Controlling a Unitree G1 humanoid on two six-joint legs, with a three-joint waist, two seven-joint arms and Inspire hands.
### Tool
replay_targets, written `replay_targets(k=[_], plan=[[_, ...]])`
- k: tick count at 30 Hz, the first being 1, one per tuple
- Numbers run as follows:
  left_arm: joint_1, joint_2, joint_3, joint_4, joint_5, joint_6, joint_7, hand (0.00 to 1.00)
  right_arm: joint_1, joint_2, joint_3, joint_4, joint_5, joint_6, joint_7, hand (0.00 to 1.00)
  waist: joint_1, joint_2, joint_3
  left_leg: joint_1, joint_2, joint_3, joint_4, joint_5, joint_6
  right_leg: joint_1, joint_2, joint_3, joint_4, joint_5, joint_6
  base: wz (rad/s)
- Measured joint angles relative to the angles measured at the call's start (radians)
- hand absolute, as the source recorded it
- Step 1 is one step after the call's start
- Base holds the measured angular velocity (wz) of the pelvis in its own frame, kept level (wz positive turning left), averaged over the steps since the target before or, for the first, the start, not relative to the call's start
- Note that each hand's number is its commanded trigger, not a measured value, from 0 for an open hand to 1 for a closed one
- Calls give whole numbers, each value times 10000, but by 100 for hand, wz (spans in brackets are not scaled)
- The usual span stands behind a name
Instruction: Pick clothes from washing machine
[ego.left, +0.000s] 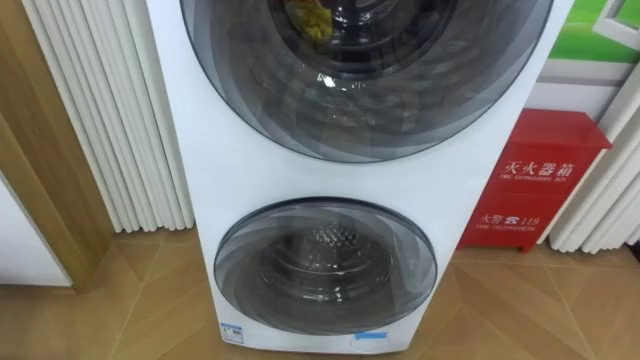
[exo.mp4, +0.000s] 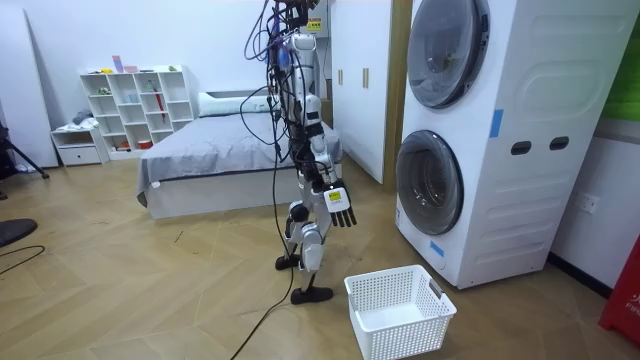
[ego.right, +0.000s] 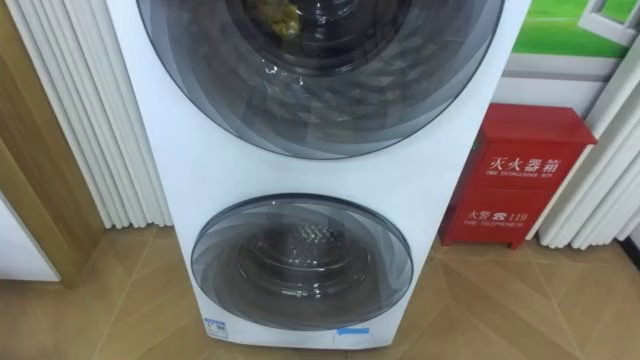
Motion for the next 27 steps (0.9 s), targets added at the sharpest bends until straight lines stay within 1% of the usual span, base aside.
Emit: replay_targets(k=[4, 10, 14, 22, 25, 26, 27], plan=[[-41, 0, -2, 6, 9, -1, 30, 0, -5, -1, 2, 0, 12, 0, 0, 0, 2, 15, -9, -12, 0, 2, 3, 0, 0, -11, 0, -3, 1, 0, 0, 0], [-95, 2, -10, 4, 105, -1, 81, 0, 0, -16, 0, 49, 20, 0, 27, 0, -6, 89, -51, -1, 2, 6, 3, 0, 0, 0, 1, -15, 12, 2, 2, 0], [-110, 1, -24, 10, 188, 0, 56, 0, 0, -28, -30, 186, 19, -1, 85, 0, -17, 127, -52, 19, 5, 4, 2, 0, 0, 18, 2, -35, 39, 4, 3, 0], [-160, -4, -19, 113, 182, 1, -279, 0, -88, -34, -118, 275, 36, -21, 143, 0, -14, 170, -39, 6, 4, -11, -42, -1, 2, 20, -13, -104, 32, 5, 6, 0], [-90, 38, -22, 11, 178, 10, -476, 0, -107, -58, -171, 241, 138, 18, 113, 0, 5, 190, -42, 9, 2, -20, -41, -1, 2, 10, -14, -110, 10, 4, 7, 0], [-84, 61, -22, -6, 179, 15, -564, 0, -114, -63, -190, 125, 131, 67, 54, 0, 9, 193, -41, 9, 1, -18, -42, -1, 2, 8, -15, -110, 12, 4, 7, 0], [-87, 74, -21, -19, 179, 16, -624, 0, -127, -93, -197, -164, 139, 208, 17, 0, 24, 172, -53, 17, 1, -17, -42, 0, 2, 15, -15, -98, 15, 4, 8, 0]])
